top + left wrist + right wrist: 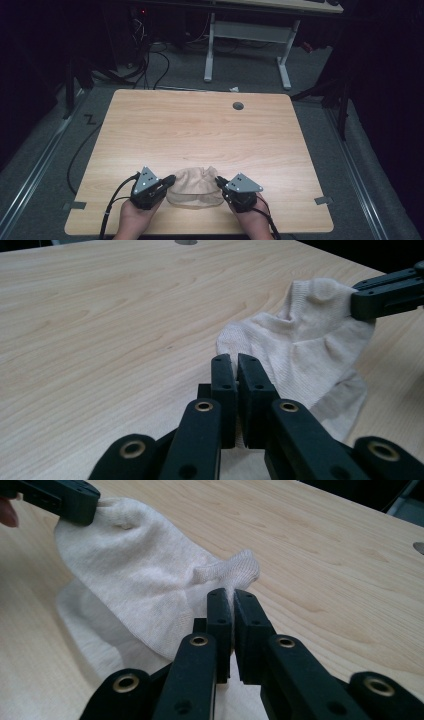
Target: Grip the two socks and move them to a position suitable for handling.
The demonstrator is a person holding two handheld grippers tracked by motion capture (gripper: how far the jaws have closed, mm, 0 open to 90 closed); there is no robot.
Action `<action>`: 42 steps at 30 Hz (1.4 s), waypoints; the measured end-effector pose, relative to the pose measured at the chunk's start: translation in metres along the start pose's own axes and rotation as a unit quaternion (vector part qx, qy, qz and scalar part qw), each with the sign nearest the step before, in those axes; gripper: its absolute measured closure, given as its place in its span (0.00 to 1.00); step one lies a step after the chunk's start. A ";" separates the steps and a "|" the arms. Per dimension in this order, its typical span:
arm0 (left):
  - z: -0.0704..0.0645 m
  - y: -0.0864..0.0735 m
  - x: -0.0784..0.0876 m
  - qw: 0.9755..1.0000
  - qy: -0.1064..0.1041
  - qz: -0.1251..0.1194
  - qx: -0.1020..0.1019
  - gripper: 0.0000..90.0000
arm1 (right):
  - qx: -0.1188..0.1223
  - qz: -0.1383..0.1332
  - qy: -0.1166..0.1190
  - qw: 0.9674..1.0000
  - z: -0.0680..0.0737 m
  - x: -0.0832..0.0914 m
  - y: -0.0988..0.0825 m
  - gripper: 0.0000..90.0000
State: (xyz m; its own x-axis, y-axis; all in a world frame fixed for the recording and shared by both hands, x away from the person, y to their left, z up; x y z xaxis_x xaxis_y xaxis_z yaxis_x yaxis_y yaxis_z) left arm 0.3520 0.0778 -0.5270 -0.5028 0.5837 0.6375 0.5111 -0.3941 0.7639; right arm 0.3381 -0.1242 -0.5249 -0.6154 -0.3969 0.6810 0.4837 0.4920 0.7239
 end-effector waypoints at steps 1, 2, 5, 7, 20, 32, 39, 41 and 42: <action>0.000 -0.002 0.001 1.000 -0.002 0.003 0.000 0.96 | 0.001 0.000 0.001 1.000 0.002 0.001 -0.002 0.97; -0.001 -0.003 0.002 1.000 -0.001 0.005 0.000 0.96 | 0.002 0.003 0.003 1.000 0.003 0.002 -0.003 0.97; -0.001 -0.007 0.003 1.000 -0.006 0.007 0.004 0.96 | 0.006 0.005 0.004 1.000 0.006 0.003 -0.008 0.97; -0.002 -0.009 0.003 1.000 -0.013 0.007 0.011 0.96 | 0.007 0.007 0.004 1.000 0.007 0.004 -0.010 0.96; 0.000 -0.026 -0.001 0.999 -0.016 0.033 0.020 0.96 | 0.014 0.025 0.009 1.000 0.014 0.002 -0.026 0.97; 0.002 -0.033 -0.020 0.998 -0.010 0.058 0.019 0.96 | 0.006 0.047 0.007 0.999 0.009 -0.008 -0.038 0.96; 0.002 -0.035 -0.018 0.998 -0.010 0.058 0.018 0.96 | 0.006 0.057 0.010 0.998 0.008 -0.013 -0.043 0.96; 0.003 -0.037 -0.018 0.998 -0.007 0.059 0.017 0.96 | 0.007 0.057 0.010 0.998 0.009 -0.013 -0.043 0.96; 0.003 -0.038 -0.018 0.998 -0.007 0.061 0.017 0.96 | 0.008 0.058 0.011 0.998 0.009 -0.014 -0.044 0.96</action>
State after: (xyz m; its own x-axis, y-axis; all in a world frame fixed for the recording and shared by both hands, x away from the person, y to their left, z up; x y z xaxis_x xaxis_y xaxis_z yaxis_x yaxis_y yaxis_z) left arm 0.3439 0.0842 -0.5680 -0.4259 0.5418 0.7246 0.5919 -0.4389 0.6761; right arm 0.3195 -0.1333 -0.5668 -0.5409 -0.3538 0.7631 0.5413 0.5479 0.6378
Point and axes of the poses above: each handheld gripper's, and its own axes: x roughly backward along the jaws, y roughly out of its top, z roughly to its left, the point moved 8 cm from there along -x, roughly forward along the jaws, and after that the axes turned 12 degrees about z, right-handed, at the moved point
